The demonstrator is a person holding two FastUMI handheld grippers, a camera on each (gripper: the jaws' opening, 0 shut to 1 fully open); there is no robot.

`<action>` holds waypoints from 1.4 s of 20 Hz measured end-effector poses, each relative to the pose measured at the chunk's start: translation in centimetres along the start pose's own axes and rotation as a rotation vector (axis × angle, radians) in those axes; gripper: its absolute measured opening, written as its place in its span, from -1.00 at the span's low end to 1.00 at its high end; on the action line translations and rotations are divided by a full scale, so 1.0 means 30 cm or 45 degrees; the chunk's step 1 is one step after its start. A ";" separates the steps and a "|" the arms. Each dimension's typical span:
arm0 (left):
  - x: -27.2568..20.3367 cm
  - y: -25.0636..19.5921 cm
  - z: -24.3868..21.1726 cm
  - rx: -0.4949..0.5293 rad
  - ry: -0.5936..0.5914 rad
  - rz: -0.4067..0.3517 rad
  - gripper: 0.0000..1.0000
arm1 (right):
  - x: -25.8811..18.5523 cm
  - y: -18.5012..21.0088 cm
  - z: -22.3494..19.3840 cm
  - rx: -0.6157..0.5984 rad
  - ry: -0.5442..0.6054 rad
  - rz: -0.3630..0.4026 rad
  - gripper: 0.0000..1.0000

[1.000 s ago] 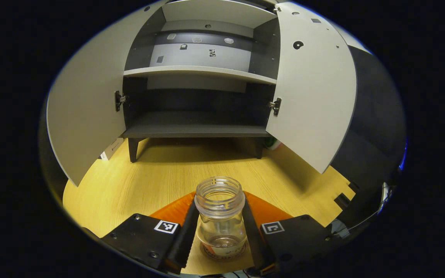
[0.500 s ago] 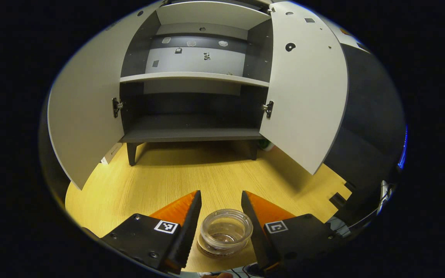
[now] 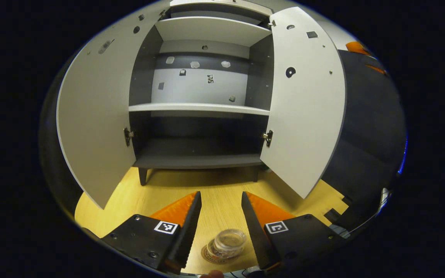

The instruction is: Grasp the bottle in the cabinet with the left hand and place it on the coaster, then close the right door with the right hand and the left door with the left hand.

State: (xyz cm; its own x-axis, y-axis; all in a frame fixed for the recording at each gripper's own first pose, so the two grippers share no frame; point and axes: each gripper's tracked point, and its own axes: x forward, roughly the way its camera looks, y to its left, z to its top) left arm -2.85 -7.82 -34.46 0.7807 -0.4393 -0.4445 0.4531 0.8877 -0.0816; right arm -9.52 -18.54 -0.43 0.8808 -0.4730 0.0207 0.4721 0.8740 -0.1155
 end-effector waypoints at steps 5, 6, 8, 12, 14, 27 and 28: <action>-0.046 0.013 0.224 -0.037 -0.110 0.033 0.76 | 0.064 -0.010 -0.031 -0.022 0.009 -0.014 0.95; -0.060 0.024 0.269 -0.042 -0.129 0.046 0.76 | 0.076 -0.012 -0.041 -0.026 0.014 -0.021 0.95; -0.084 0.027 0.361 -0.055 -0.171 0.040 0.84 | 0.104 -0.013 -0.059 -0.022 0.020 -0.036 0.96; -0.115 0.059 0.512 -0.036 -0.241 0.051 0.94 | 0.132 -0.011 -0.100 0.018 0.034 -0.041 1.00; -0.124 0.077 0.565 -0.027 -0.265 0.071 0.94 | 0.136 -0.007 -0.108 0.026 0.038 -0.039 0.95; -0.210 0.221 0.664 -0.065 -0.310 0.236 0.94 | 0.178 0.027 -0.157 0.087 0.095 0.032 0.86; -0.219 0.235 0.666 -0.064 -0.308 0.254 0.94 | 0.177 0.033 -0.155 0.089 0.095 0.040 0.95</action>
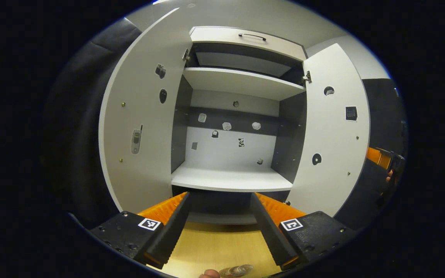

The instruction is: Grasp the bottle in the cabinet with the left hand and place it on the coaster, then close the right door with the right hand and the left door with the left hand.

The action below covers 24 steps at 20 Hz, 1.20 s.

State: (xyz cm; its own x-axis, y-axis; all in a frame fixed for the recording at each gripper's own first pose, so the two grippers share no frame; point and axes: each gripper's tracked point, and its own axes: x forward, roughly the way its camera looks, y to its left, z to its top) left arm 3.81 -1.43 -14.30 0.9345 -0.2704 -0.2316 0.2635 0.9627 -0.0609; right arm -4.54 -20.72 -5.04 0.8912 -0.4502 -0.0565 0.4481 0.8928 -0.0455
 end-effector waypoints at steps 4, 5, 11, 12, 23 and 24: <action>-0.022 0.036 0.030 -0.006 -0.008 0.044 0.94 | 0.002 0.019 0.001 0.000 0.003 0.035 0.95; -0.028 0.040 0.041 -0.009 -0.014 0.052 0.94 | 0.003 0.030 0.000 0.006 0.007 0.057 0.86; -0.059 0.080 0.125 0.002 -0.077 0.150 0.94 | 0.006 0.135 -0.003 0.034 0.024 0.216 0.95; -0.066 0.087 0.134 0.006 -0.083 0.165 0.94 | 0.003 0.158 -0.008 0.044 0.031 0.244 0.95; -0.135 0.247 0.184 -0.028 -0.129 0.345 0.94 | 0.058 0.265 -0.015 0.124 0.064 0.361 0.95; -0.136 0.257 0.179 -0.039 -0.127 0.358 0.93 | 0.063 0.276 -0.015 0.134 0.069 0.370 0.94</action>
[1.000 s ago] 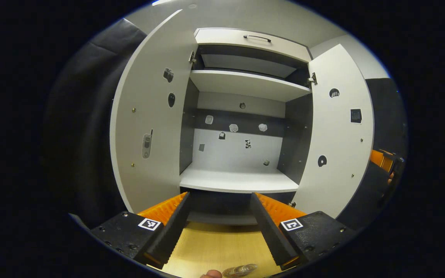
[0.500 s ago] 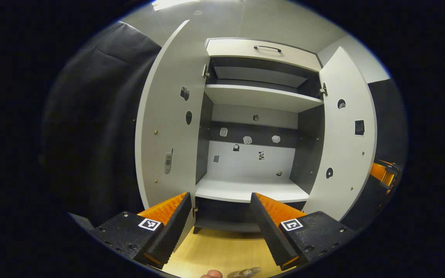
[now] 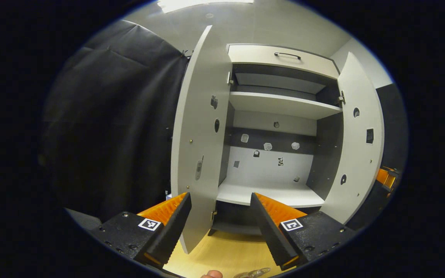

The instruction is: Grasp the bottle in the cabinet with the left hand and place it on the coaster, then close the right door with the right hand and the left door with the left hand.

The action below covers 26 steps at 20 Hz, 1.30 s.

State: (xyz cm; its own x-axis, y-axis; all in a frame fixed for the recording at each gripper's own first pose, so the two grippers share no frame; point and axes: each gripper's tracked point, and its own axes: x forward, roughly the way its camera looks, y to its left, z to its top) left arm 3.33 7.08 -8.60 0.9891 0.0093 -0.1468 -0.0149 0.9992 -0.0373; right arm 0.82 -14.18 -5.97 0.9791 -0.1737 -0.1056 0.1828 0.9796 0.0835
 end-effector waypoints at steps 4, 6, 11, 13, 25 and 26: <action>-0.008 0.027 -0.006 -0.011 -0.003 0.053 0.94 | 0.032 0.043 0.007 -0.018 -0.006 0.038 0.94; -0.014 0.043 -0.007 -0.013 -0.005 0.074 0.93 | 0.052 0.059 0.009 -0.014 -0.009 0.051 0.95; -0.029 0.081 -0.004 -0.019 -0.007 0.117 0.94 | 0.090 0.131 0.004 -0.012 -0.006 0.104 0.94; -0.042 0.103 0.000 -0.012 -0.012 0.140 0.94 | 0.103 0.163 0.004 -0.053 -0.024 0.116 0.94; -0.132 0.240 -0.012 -0.021 0.004 0.278 0.94 | 0.151 0.263 -0.004 -0.125 -0.021 -0.084 0.94; -0.142 0.254 -0.015 -0.021 0.006 0.290 0.94 | 0.158 0.283 -0.006 -0.133 -0.017 -0.082 0.94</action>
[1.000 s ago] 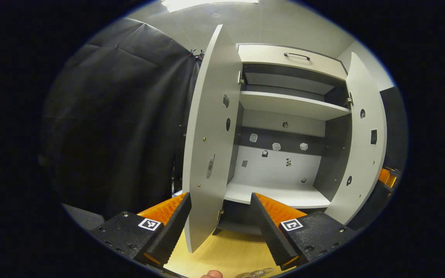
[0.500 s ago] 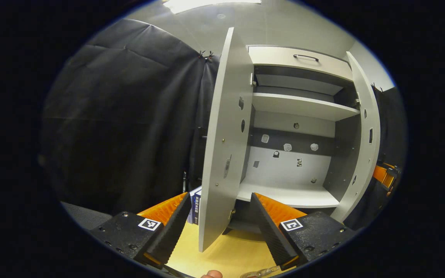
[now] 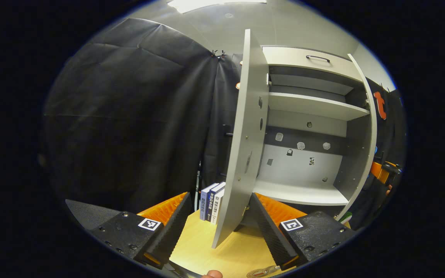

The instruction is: Grasp the bottle in the cabinet with the left hand and place it on the coaster, then close the right door with the right hand and the left door with the left hand.

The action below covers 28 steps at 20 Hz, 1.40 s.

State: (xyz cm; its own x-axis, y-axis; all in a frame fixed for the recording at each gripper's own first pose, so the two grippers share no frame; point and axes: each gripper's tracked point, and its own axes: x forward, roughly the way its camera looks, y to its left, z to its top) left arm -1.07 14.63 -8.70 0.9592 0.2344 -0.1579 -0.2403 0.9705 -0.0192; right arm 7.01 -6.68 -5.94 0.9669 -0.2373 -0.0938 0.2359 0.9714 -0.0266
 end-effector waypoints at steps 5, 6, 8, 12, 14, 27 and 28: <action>-0.013 0.093 0.005 -0.009 -0.002 0.062 0.86 | 0.007 0.116 0.001 0.019 -0.005 0.069 0.94; -0.019 0.112 0.002 -0.009 -0.001 0.073 0.86 | 0.007 0.140 -0.004 0.025 0.001 0.085 0.95; -0.024 0.152 0.001 -0.006 -0.001 0.097 0.94 | 0.003 0.174 -0.004 0.048 0.008 0.110 0.94; -0.013 0.171 0.001 -0.019 -0.002 0.127 0.86 | -0.015 0.236 -0.003 0.050 0.006 0.149 0.94; -0.025 0.222 -0.002 -0.021 -0.005 0.133 0.86 | -0.025 0.253 0.003 0.047 -0.004 0.161 0.94; 0.069 0.208 -0.034 -0.009 0.019 0.080 0.86 | -0.016 0.242 0.016 0.048 -0.033 0.144 0.94; 0.082 0.206 -0.038 -0.005 0.020 0.074 0.86 | -0.019 0.239 0.016 0.043 -0.039 0.145 0.94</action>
State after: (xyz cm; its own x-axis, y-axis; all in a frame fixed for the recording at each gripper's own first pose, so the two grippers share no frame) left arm -0.35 21.14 -10.34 0.9412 0.2893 -0.1746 -0.2961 0.9551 -0.0134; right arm 8.20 0.43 -5.59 0.9900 -0.1260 -0.0636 0.1272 0.9917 0.0163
